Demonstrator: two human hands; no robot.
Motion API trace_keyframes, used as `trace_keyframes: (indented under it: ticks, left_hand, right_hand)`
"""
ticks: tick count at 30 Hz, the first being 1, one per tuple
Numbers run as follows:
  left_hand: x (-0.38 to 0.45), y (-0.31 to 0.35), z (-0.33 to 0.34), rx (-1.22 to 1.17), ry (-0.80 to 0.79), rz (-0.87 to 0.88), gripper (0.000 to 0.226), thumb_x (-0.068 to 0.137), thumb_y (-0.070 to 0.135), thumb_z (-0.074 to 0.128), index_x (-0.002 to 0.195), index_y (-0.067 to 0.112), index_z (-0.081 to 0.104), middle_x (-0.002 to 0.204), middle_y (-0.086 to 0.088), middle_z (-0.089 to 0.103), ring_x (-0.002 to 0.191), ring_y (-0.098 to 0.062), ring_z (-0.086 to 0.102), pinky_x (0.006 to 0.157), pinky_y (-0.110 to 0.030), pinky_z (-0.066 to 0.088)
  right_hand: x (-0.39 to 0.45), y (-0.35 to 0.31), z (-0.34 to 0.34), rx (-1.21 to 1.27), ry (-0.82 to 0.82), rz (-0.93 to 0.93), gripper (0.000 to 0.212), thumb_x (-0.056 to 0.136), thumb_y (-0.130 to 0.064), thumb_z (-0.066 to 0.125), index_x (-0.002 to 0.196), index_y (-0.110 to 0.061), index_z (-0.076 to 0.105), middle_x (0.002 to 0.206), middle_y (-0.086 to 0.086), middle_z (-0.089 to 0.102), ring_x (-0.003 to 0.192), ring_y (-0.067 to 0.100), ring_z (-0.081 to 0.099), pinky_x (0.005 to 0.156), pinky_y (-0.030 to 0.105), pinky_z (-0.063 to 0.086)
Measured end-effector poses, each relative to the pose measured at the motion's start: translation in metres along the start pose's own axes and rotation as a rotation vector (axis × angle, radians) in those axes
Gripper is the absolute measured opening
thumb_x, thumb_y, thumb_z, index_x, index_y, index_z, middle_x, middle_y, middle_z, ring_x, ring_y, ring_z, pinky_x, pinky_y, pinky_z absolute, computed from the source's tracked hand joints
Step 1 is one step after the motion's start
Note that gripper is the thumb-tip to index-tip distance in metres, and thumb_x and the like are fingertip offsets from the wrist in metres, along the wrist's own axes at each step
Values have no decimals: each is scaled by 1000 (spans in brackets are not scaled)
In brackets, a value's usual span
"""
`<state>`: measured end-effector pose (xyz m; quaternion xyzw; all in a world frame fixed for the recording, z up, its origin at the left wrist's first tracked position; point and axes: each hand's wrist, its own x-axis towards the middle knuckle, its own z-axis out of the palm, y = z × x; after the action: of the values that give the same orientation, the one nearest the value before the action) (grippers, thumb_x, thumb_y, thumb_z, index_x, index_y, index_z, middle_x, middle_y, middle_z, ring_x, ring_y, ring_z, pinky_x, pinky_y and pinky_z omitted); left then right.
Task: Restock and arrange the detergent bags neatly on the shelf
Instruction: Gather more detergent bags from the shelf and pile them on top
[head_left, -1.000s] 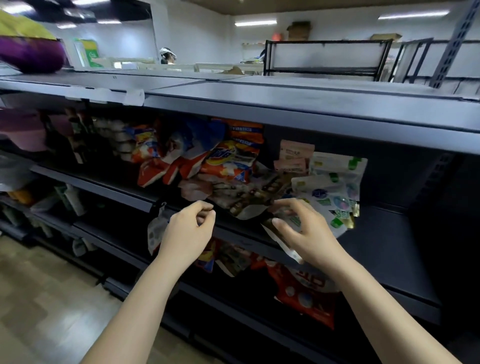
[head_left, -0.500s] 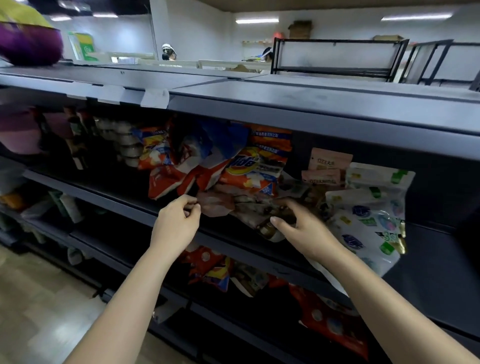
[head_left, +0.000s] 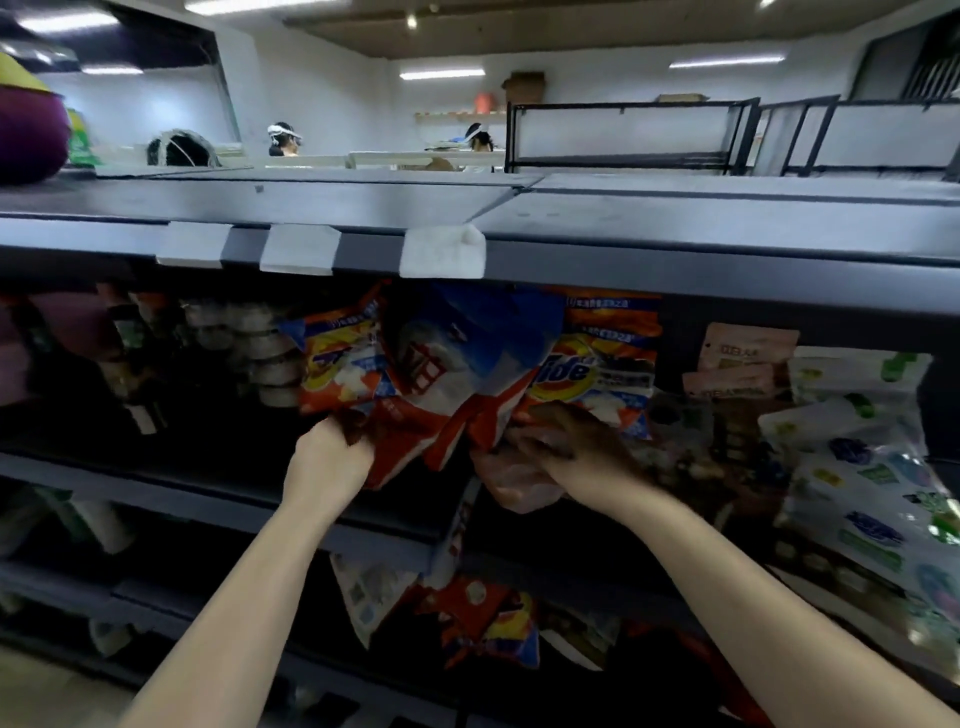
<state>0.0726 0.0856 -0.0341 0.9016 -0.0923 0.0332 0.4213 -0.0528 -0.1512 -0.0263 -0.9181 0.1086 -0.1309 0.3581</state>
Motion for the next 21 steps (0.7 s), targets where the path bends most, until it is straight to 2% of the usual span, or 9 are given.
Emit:
trace_keyframes:
  ticks: [2,5,8,10,13,15,18,20,21]
  left_hand:
    - [34,-23,-4,21,-43,-16,34,91,32,51,118,12,57,115,-13,61,103,-33,57,88,-34,46]
    - [78,-40,-8,-18,-64,-57,43,99,30,43,136,9,46,139,-17,47,125,-33,46,98,-34,36]
    - [110,-52,-10,-90,-150,-4,67,86,54,50,141,18,41,145,-10,43,131,-32,41,103,-35,33]
    - [129,-64,-8,-108,-180,55,62,92,46,50,144,15,37,147,-10,39,133,-31,38,107,-38,30]
    - [155,-80,-4,-289,-185,-45,45,97,29,50,137,8,47,135,-16,52,122,-34,49,102,-43,38]
    - [162,-84,-3,-508,-188,-126,44,96,25,52,136,8,48,132,-15,54,119,-34,51,102,-45,41]
    - [171,-83,2,-727,-245,-173,43,94,23,56,134,8,49,130,-12,55,117,-29,53,94,-39,44]
    - [179,-77,4,-763,-292,-207,34,96,21,53,127,9,51,121,-10,57,110,-25,54,84,-32,44]
    - [182,-73,5,-757,-310,-217,32,97,21,50,126,9,51,122,-11,56,110,-27,54,81,-29,43]
  right_hand:
    - [18,-10,20,-9,7,34,44,90,-52,54,126,-27,54,120,-12,51,107,11,54,90,30,48]
    - [47,-13,54,-103,85,21,77,78,-81,31,128,-28,54,134,-2,53,124,21,49,104,41,41]
    - [71,-23,69,-336,148,-5,69,90,-69,30,149,-33,25,157,-6,21,146,21,10,118,39,11]
    - [82,-33,79,-328,165,27,76,88,-69,34,151,-38,4,160,-8,3,147,21,-8,119,45,1]
    - [98,-40,97,-217,164,96,92,81,-71,42,151,-35,-6,158,-6,-18,142,20,-26,118,51,-5]
    - [99,-45,105,-319,118,94,77,94,-55,41,152,-30,-3,156,-5,-21,136,15,-33,118,51,-5]
    - [94,-59,112,-424,163,19,58,100,-48,29,152,-27,15,160,-5,6,143,13,-22,117,49,-12]
    - [86,-65,114,-333,213,30,57,98,-49,28,148,-22,30,155,-1,27,147,16,6,119,39,-9]
    - [81,-69,113,-231,227,66,52,99,-45,33,144,-18,38,149,3,39,142,19,23,119,33,3]
